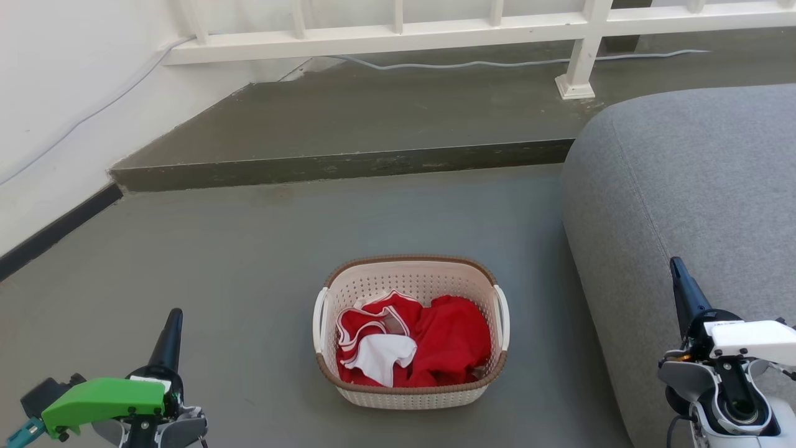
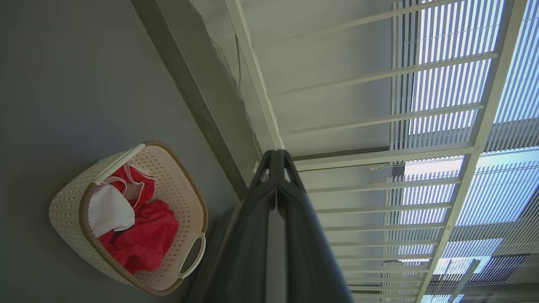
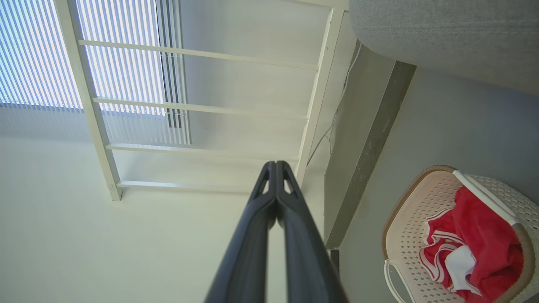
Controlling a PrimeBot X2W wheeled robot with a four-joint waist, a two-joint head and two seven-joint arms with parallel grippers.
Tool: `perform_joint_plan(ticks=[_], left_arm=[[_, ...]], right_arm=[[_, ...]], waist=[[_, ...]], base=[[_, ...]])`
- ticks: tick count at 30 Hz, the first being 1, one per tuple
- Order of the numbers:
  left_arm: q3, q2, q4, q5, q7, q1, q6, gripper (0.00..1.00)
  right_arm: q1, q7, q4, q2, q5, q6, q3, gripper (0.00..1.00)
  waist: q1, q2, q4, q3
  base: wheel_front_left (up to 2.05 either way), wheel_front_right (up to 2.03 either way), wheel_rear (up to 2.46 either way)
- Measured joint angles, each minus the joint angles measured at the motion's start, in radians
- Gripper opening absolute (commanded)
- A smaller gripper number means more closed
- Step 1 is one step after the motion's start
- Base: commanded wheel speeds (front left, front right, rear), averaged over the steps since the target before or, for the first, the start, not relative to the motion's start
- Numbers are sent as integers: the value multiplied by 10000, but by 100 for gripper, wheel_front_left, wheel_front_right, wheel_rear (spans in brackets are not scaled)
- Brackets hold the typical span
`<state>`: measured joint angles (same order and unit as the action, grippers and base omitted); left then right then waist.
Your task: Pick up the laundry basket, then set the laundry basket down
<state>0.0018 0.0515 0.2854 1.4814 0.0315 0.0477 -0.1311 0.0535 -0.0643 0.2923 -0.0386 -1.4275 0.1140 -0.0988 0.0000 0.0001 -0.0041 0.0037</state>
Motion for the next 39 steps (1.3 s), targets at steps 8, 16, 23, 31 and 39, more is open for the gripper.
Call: perform_joint_plan(ticks=[8, 16, 23, 31, 39], left_arm=[[219, 12, -21, 894, 291, 28, 0, 0], [314, 29, -33, 1519, 393, 37, 0, 0], [318, 29, -36, 1519, 393, 51, 0, 0], [324, 29, -40, 1519, 393, 68, 0, 0], [328, 29, -44, 1519, 393, 88, 0, 0]], right_arm=[[10, -261, -31, 6, -1045, 2, -238, 0], [38, -439, -54, 21, -1726, 6, -366, 0], [46, -439, -59, 25, -1728, 6, -370, 0], [47, -439, -63, 25, -1730, 6, -370, 0], [47, -439, -71, 25, -1730, 6, -370, 0]], waist=[[0, 0, 26, -7], [0, 0, 41, -11], [0, 0, 41, -10], [0, 0, 41, -10], [0, 0, 42, -10]], base=[[0, 0, 0], [0, 0, 0], [0, 0, 0], [0, 0, 0], [0, 0, 0]])
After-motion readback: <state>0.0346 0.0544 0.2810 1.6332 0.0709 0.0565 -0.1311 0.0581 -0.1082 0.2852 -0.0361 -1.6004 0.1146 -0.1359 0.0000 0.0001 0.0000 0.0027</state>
